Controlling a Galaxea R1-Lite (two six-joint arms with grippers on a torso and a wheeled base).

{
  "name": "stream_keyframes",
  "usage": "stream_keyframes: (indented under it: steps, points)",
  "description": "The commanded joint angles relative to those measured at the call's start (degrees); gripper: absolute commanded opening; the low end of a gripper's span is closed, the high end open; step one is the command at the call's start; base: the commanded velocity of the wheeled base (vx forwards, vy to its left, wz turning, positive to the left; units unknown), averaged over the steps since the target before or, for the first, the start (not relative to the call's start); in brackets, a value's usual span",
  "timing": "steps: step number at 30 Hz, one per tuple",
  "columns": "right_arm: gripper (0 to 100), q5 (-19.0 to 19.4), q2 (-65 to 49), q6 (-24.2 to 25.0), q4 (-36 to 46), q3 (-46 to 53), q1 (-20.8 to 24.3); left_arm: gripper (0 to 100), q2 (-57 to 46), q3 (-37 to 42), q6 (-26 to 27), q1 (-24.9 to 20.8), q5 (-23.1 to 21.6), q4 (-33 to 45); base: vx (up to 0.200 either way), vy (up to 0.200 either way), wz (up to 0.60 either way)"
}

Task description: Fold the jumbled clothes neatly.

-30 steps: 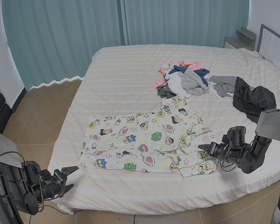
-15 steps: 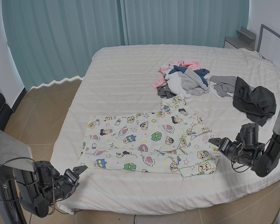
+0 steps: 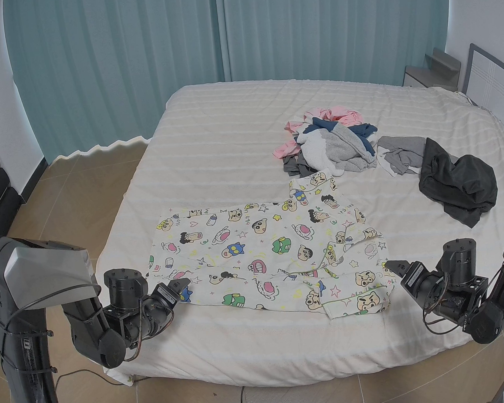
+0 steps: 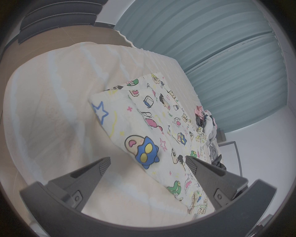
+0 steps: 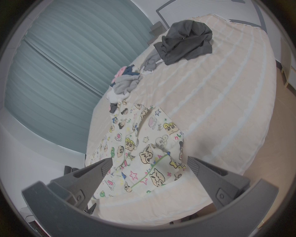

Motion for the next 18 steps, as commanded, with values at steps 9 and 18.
stream_keyframes:
  steps: [9, 18]
  points:
    - [100, -0.35, 1.19, 0.22, -13.24, 9.33, 1.01, 100, 4.43, -7.47, 0.59, -0.54, 7.9, 3.19, 0.0, 0.0, 0.0]
    - [100, -0.43, 2.42, 0.66, -13.77, 10.56, 1.62, 100, 3.9, -5.71, 0.68, -0.45, 10.88, 4.69, 0.0, 0.0, 0.0]
